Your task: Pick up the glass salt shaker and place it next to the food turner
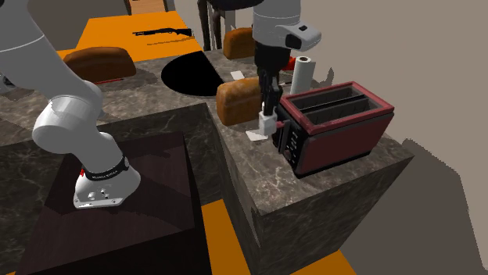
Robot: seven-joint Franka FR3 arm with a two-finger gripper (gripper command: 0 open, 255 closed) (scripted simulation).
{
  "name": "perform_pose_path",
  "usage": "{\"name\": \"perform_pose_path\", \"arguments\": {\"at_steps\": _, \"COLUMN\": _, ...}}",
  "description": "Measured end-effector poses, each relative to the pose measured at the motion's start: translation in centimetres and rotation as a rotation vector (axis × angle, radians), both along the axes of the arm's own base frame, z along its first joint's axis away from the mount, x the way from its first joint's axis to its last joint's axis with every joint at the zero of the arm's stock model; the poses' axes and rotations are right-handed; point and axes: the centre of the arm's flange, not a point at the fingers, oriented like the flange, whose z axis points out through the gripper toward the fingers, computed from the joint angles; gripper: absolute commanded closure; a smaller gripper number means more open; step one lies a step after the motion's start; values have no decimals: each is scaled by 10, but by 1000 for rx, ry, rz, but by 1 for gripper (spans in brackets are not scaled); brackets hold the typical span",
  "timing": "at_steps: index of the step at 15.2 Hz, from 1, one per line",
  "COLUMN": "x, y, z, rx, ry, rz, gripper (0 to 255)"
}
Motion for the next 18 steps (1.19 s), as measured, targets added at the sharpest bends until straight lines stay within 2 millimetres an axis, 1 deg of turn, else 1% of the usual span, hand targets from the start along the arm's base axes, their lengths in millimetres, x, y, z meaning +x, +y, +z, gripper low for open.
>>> {"name": "perform_pose_path", "arguments": {"at_steps": 3, "x": 14, "y": 28, "z": -6, "rx": 0, "ry": 1, "rz": 1, "gripper": 255}}
{"name": "perform_pose_path", "arguments": {"at_steps": 5, "x": 29, "y": 47, "z": -11, "rx": -1, "ry": 2, "rz": 0, "gripper": 255}}
{"name": "perform_pose_path", "arguments": {"at_steps": 9, "x": 61, "y": 93, "z": -18, "rx": 0, "ry": 2, "rz": 1, "gripper": 255}}
{"name": "perform_pose_path", "arguments": {"at_steps": 12, "x": 78, "y": 122, "z": -25, "rx": -3, "ry": -4, "rz": -2, "gripper": 255}}
{"name": "perform_pose_path", "arguments": {"at_steps": 14, "x": 95, "y": 144, "z": -28, "rx": -2, "ry": -6, "rz": -1, "gripper": 255}}
{"name": "perform_pose_path", "arguments": {"at_steps": 18, "x": 126, "y": 189, "z": -44, "rx": 0, "ry": 0, "rz": 1, "gripper": 255}}
